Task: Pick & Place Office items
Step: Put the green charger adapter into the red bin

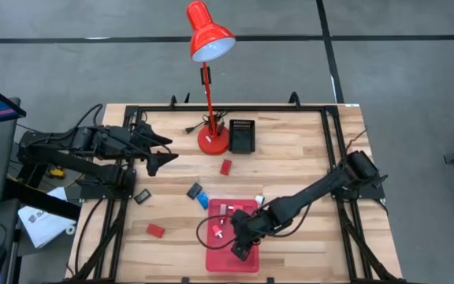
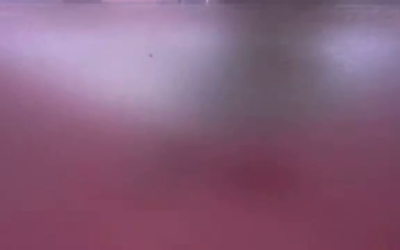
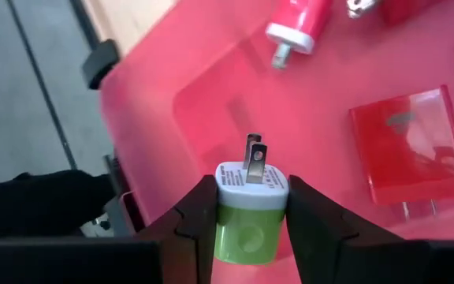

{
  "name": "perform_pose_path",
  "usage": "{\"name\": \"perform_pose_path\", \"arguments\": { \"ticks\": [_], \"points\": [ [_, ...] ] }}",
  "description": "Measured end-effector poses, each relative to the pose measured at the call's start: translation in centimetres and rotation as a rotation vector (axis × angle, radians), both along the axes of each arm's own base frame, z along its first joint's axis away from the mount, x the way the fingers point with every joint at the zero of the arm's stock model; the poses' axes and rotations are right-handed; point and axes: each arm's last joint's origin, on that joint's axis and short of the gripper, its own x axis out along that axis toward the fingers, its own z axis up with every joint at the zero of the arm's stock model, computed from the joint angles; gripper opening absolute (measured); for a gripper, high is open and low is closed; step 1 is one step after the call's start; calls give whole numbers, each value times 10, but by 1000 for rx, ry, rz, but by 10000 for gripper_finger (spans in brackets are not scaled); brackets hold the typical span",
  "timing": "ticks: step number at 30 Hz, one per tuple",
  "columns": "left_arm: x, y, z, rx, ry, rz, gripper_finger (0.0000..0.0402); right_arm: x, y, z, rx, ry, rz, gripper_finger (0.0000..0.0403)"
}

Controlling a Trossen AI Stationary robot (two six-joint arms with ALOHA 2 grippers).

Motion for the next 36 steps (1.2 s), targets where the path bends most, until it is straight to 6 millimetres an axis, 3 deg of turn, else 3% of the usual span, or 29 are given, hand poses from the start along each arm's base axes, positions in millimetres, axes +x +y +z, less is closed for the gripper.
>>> {"name": "perform_pose_path", "arguments": {
  "ticks": [14,25,30,36],
  "points": [
    [-1,0,0,-9,-5,9,320,3,-10,-8,-16,61,-74,113],
    [-1,0,0,-3,-4,11,320,6,-3,-5,21,1,-24,113],
    [-1,0,0,-3,-4,11,320,8,2,-25,40,67,-2,113],
    [-1,0,0,-5,4,11,320,13,6,-26,57,40,-18,114]
  ]
}}
